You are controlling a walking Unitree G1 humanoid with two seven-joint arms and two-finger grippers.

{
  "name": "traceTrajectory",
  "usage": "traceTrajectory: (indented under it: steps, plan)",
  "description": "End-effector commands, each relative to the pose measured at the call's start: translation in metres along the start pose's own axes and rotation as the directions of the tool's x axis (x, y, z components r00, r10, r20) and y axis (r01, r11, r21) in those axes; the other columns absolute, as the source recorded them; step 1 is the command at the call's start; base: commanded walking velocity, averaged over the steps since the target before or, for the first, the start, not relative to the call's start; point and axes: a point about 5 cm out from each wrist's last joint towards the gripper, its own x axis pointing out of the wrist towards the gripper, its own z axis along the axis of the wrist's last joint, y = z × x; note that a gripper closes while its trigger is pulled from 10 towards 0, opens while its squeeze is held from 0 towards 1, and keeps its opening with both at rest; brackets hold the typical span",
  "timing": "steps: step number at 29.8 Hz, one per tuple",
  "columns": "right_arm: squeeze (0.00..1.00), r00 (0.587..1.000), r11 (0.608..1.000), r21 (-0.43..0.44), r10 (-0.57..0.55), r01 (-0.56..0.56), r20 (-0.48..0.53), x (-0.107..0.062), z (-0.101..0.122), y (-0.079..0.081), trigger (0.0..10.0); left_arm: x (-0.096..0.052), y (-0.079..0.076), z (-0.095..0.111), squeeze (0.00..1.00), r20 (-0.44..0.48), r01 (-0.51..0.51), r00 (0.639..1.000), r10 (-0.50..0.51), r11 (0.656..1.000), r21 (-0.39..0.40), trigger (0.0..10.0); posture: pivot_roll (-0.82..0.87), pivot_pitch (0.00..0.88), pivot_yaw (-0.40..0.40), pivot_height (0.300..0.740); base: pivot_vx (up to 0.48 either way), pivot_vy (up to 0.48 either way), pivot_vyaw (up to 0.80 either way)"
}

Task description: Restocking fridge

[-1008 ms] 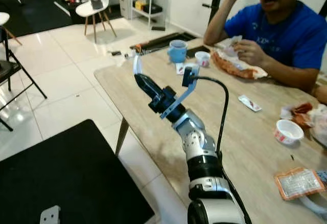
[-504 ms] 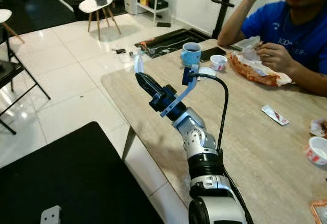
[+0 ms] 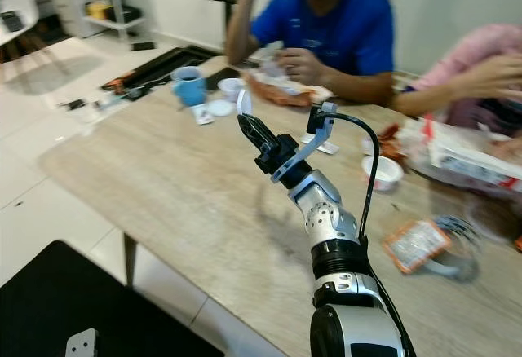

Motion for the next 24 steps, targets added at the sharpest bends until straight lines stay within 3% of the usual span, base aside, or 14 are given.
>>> traceTrajectory:
  steps: [1, 10, 24]
  plan:
    - [0.0, 1.0, 1.0, -0.012, -0.012, 0.012, 0.0, 0.003, 0.002, -0.001, 10.0, -0.001, -0.001, -0.006, 0.0, -0.021, -0.003, 1.0, 0.003, 1.0, 0.0, 10.0, -0.02, 0.023, 0.009, 0.74, 0.0, 0.0, -0.77]
    - [0.0, 0.999, 0.997, -0.059, -0.041, 0.042, 0.012, 0.004, 0.014, -0.004, 10.0, -0.001, -0.002, -0.009, 0.0, -0.031, -0.001, 1.0, 0.001, 1.0, 0.006, 10.0, -0.03, 0.034, 0.005, 0.74, 0.0, 0.0, -0.77]
    - [0.0, 0.999, 0.996, -0.085, -0.038, 0.037, -0.007, 0.007, 0.011, -0.003, 10.0, -0.001, -0.001, -0.009, 0.0, -0.031, 0.001, 1.0, -0.001, 1.0, 0.023, 10.0, -0.02, 0.028, 0.003, 0.74, 0.0, 0.0, -0.76]
